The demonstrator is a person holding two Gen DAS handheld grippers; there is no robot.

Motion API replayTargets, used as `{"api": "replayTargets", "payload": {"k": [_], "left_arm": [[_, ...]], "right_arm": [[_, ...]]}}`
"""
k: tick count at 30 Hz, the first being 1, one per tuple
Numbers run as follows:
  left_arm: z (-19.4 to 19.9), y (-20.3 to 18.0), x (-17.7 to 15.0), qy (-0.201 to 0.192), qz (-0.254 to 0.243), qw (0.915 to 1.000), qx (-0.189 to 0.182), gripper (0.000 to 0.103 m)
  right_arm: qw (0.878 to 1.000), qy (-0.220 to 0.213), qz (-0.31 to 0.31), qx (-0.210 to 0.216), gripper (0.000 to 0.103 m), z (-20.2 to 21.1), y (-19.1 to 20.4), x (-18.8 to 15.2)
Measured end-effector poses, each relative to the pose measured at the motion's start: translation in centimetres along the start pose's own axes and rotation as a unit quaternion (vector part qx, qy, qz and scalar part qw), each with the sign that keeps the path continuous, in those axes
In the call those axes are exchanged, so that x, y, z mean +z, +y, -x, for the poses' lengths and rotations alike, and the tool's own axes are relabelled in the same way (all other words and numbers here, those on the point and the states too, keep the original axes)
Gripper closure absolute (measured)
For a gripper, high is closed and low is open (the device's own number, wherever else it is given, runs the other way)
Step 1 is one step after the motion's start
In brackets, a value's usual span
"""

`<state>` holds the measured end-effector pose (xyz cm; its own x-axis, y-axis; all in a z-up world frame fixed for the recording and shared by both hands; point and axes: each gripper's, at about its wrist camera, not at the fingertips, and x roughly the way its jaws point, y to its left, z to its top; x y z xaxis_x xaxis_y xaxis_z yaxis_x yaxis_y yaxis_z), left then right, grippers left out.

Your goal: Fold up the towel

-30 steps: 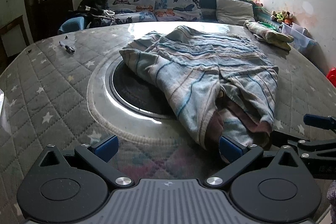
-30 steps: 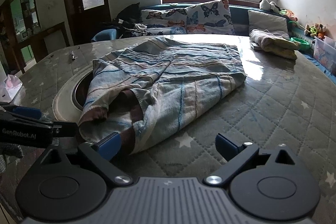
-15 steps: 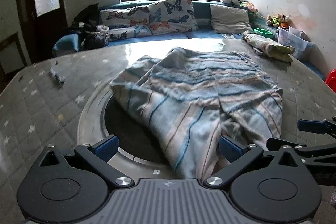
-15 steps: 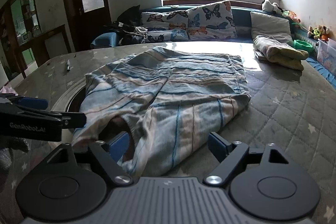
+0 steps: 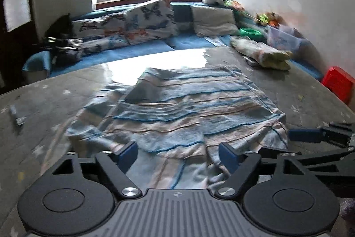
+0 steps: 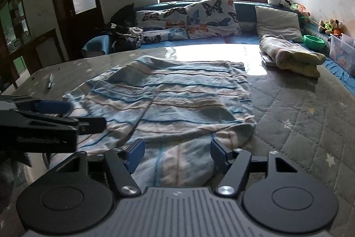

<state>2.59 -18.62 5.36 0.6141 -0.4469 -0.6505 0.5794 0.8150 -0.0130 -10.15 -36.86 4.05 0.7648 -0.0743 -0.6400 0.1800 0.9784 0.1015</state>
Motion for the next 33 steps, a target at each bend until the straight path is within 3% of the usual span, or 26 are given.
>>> {"api": "replayTargets", "payload": {"k": [7, 9, 11, 13, 16, 25, 29, 33], "left_arm": [[-4.5, 0.0, 0.4, 0.042, -0.016, 0.9983, -0.037, 0.056], [-5.3, 0.0, 0.2, 0.052, -0.02, 0.9974, -0.047, 0.057], [-5.5, -0.2, 0.0, 0.049, -0.034, 0.9974, -0.04, 0.065], [-5.5, -0.1, -0.1, 0.045, -0.042, 0.9976, -0.03, 0.08], [-5.1, 1.2, 0.0, 0.045, -0.014, 0.9984, -0.033, 0.093], [0.7, 6.4, -1.0, -0.023, 0.087, 0.9958, 0.014, 0.096], [1.7, 8.3, -2.1, -0.022, 0.116, 0.9927, 0.024, 0.096], [1.9, 9.0, -2.8, -0.016, 0.116, 0.9929, 0.021, 0.095]], "right_arm": [[1.0, 0.006, -0.002, -0.011, 0.036, -0.6, -1.4, 0.3], [1.0, 0.008, -0.001, -0.012, 0.036, -0.8, -1.5, 0.3], [1.0, 0.009, 0.001, -0.011, 0.036, -1.0, -1.4, 0.5], [1.0, 0.01, 0.005, -0.01, 0.037, -1.2, -1.2, 0.7], [1.0, 0.011, 0.014, -0.007, 0.038, -1.5, -0.8, 1.0], [0.998, 0.014, 0.051, 0.022, 0.045, -3.9, 1.8, 3.1], [0.997, 0.03, 0.069, 0.028, 0.053, -6.6, 3.3, 3.7], [0.995, 0.046, 0.085, 0.034, 0.057, -9.2, 4.7, 4.2]]}}
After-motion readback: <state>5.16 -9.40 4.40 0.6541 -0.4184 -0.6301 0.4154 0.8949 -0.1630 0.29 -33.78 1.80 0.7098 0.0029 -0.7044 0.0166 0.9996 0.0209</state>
